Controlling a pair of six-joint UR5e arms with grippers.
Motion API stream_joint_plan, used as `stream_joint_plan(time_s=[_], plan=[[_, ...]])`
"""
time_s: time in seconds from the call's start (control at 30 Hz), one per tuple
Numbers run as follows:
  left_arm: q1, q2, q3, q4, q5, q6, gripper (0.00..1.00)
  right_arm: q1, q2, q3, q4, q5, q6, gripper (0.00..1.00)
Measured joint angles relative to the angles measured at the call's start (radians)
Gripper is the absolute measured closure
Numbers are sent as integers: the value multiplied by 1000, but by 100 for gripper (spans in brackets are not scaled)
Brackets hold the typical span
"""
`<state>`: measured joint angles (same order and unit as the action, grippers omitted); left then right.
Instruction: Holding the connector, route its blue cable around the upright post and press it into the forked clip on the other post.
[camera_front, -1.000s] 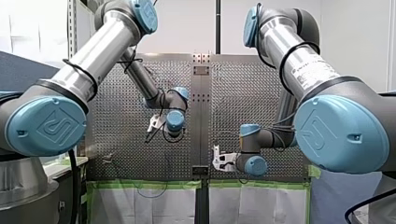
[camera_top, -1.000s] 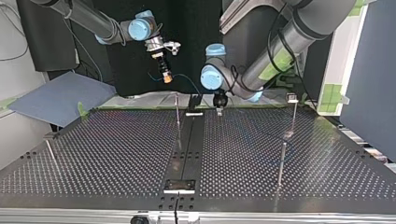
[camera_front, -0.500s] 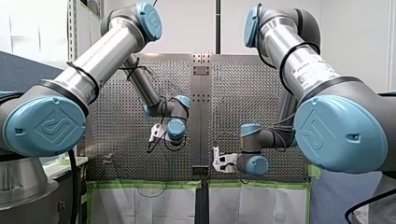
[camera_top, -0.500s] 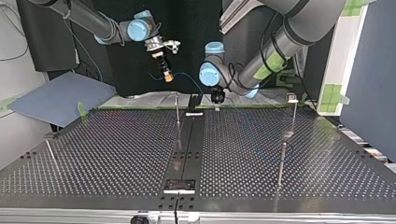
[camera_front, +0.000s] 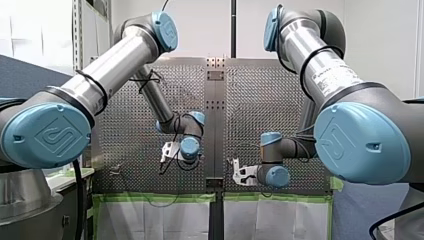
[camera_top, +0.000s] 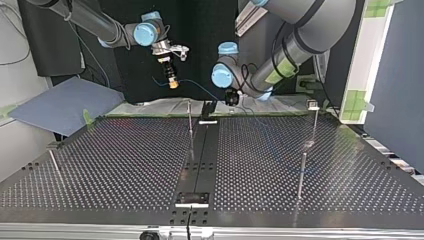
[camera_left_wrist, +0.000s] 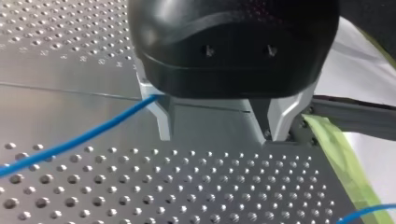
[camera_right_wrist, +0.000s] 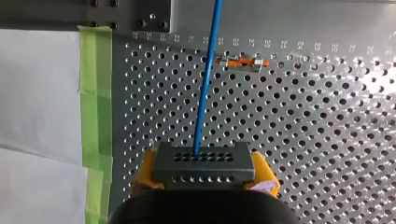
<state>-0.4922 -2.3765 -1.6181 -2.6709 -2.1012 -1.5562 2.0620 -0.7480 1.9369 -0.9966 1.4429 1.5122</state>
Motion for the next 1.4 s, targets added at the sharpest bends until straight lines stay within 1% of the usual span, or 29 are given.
stream_joint_plan(time_s=[0.1, 0.23, 0.33, 0.47, 0.67, 0.9, 1.1, 1.4], plan=[[0, -10, 0, 10, -8, -19, 0, -5, 0, 0, 1, 11, -3, 100], [0, -27, -1, 15, -18, -33, 0, -13, 0, 0, 1, 27, -7, 100], [-2, -45, -4, 22, -19, -42, 0, -17, 0, 0, 4, 32, -10, 100], [-7, -57, -10, 41, -18, -51, 0, -21, 0, 0, 6, 34, -12, 100], [-18, -60, -13, 58, -9, -68, 0, -25, 0, 0, 9, 41, -13, 100], [-39, -60, -13, 74, 10, -108, 0, -30, 0, 0, 8, 50, -11, 100], [-53, -60, -13, 85, 8, -135, 0, -35, 0, 0, 7, 51, -9, 100], [-56, -61, -3, 105, 16, -159, 0, -36, 0, 0, 1, 51, -6, 100]])
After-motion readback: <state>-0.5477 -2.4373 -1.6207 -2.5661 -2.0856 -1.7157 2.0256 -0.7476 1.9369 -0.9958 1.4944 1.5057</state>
